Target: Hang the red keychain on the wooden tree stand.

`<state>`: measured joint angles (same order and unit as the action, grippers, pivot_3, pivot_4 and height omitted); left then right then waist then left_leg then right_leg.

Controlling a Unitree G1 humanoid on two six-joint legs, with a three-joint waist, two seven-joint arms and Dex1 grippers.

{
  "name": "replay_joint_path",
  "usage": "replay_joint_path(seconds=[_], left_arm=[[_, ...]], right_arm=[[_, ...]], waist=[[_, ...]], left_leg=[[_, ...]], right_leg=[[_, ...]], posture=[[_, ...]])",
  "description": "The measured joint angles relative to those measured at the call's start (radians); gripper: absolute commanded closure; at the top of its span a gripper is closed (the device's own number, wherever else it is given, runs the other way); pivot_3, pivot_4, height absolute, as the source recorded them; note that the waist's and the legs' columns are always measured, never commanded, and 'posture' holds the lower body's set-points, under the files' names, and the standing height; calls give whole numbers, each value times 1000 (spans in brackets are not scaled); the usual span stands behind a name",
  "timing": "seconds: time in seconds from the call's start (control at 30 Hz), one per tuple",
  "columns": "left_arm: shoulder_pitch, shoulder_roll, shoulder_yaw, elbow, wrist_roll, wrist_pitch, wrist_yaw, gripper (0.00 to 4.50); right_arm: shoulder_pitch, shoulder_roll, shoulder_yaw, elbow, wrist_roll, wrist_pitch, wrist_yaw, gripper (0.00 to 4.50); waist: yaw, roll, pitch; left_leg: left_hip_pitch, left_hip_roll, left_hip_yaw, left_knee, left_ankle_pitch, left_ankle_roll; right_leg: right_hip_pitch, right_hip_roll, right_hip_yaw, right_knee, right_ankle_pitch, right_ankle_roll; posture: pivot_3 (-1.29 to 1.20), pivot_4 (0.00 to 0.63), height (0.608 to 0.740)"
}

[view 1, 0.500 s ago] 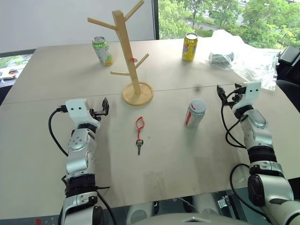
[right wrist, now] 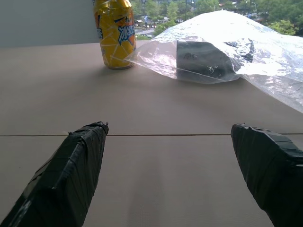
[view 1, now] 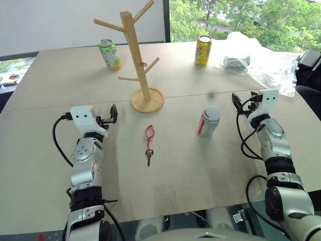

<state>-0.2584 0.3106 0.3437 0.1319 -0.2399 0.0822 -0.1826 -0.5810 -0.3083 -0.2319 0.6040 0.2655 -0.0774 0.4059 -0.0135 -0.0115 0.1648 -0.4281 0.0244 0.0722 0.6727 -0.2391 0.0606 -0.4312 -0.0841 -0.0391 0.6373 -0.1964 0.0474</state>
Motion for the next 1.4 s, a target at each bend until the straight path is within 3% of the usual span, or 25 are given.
replay_joint_path(seconds=[0.3, 0.43, 0.57, 0.7, 0.83, 1.13, 1.4], left_arm=[[7, -8, 0, -14, -35, -18, -50, 0], [82, -18, -63, -176, -130, -62, -222, 0], [215, 16, -191, -361, -218, -51, -425, 0], [372, 72, -303, -439, -226, -89, -603, 0], [435, 105, -360, -440, -201, -176, -719, 0], [481, 125, -454, -394, -115, -377, -834, 0], [474, 118, -473, -350, -106, -406, -834, 0]], right_arm=[[2, 0, -5, 0, 15, -7, 9, 53], [67, -4, -12, -191, 122, 20, 153, 53], [89, -63, 1, -363, 229, 166, 269, 53], [124, -143, 46, -542, 322, 342, 377, 53], [138, -192, 138, -681, 341, 443, 452, 53], [172, -220, 223, -710, 289, 468, 521, 53], [175, -213, 280, -644, 212, 448, 549, 53]], waist=[[0, 0, 0], [0, 0, 0], [-1, 0, 0], [-1, 1, 0], [4, 1, 0], [9, 1, 0], [8, 1, 0]], left_leg=[[0, 0, 0, 0, 0, 0], [-1, 1, 0, 0, 0, 0], [0, 1, 1, 0, 0, 1], [2, 2, 1, -1, -1, 0], [2, 2, 1, -1, -1, 0], [-1, 1, 0, -1, -1, 1], [-1, 1, 0, -1, -1, 1]], right_leg=[[0, 0, 0, 0, 0, 0], [0, -1, 0, -1, 0, 0], [0, -1, 1, -1, 0, 0], [0, -1, 1, 0, -3, -5], [0, -1, 0, 0, -3, -5], [-1, -2, -1, -4, -3, -5], [-1, -2, -2, -4, -3, -5]], posture=[[0, 150, 740], [0, 150, 740], [0, 150, 740], [0, 150, 740], [0, 150, 740], [0, 150, 740], [0, 150, 740]])
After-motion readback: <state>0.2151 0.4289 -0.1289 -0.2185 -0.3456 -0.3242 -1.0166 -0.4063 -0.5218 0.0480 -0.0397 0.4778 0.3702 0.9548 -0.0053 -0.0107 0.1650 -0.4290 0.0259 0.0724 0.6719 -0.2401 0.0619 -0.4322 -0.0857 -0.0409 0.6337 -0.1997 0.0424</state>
